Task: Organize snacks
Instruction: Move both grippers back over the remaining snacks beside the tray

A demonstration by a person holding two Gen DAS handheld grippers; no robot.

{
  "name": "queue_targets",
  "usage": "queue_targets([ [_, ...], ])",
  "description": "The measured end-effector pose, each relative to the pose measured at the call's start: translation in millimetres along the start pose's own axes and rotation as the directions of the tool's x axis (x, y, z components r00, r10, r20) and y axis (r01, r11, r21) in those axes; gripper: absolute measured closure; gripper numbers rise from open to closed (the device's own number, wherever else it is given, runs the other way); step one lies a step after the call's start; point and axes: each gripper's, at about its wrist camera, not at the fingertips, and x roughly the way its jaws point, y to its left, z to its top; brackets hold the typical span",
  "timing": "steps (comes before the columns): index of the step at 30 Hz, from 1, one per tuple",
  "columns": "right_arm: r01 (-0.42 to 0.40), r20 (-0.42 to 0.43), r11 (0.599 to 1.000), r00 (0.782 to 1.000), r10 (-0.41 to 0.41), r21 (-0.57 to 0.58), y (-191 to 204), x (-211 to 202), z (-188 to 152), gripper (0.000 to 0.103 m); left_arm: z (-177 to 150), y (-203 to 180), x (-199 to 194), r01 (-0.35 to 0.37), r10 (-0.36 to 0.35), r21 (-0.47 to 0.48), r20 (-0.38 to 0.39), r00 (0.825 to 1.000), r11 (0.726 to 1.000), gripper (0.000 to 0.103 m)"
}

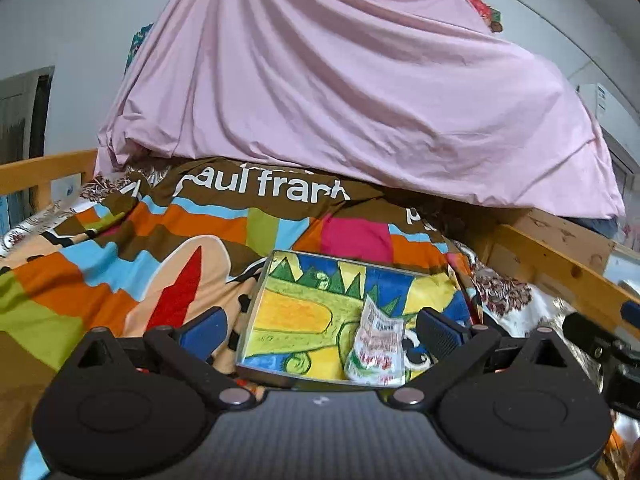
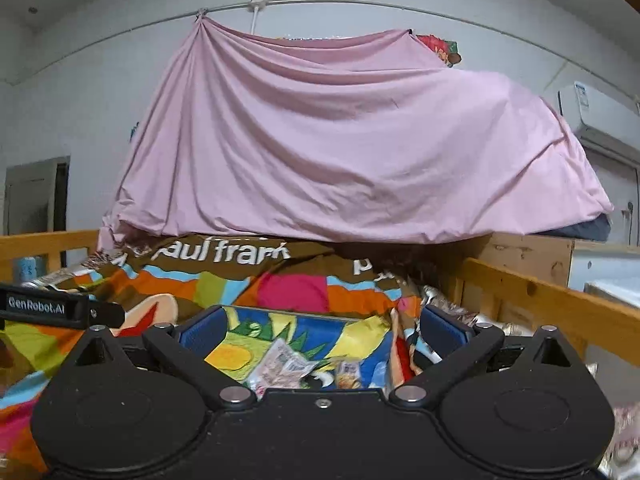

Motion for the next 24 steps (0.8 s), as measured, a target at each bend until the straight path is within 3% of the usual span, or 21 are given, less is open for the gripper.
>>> queue_targets([
  [10,-0.065,-0.058,0.998,0.996,0.064,-0.021,26.6,-38.4,-18.6,0.001,-24.7,20.6,-47.4,0.000,0.001,0.047,-0.012,1.000,0.999,0.000],
  [16,-0.113,-0.133,0.993,0.985,0.109,-0.021,37.5,-34.4,-33.3,0.001,-38.9,33.7,-57.4,-0.007,0.009,0.044,-0.033,0.999,0.999,0.000],
  [24,-0.126,-0.196,0.990,0.974,0.112,-0.060,50.5,-21.8,-45.3,0.001,-54.2,51.5,-57.2,-0.025,0.028,0.049,-0.073,0.997,0.998,0.000],
])
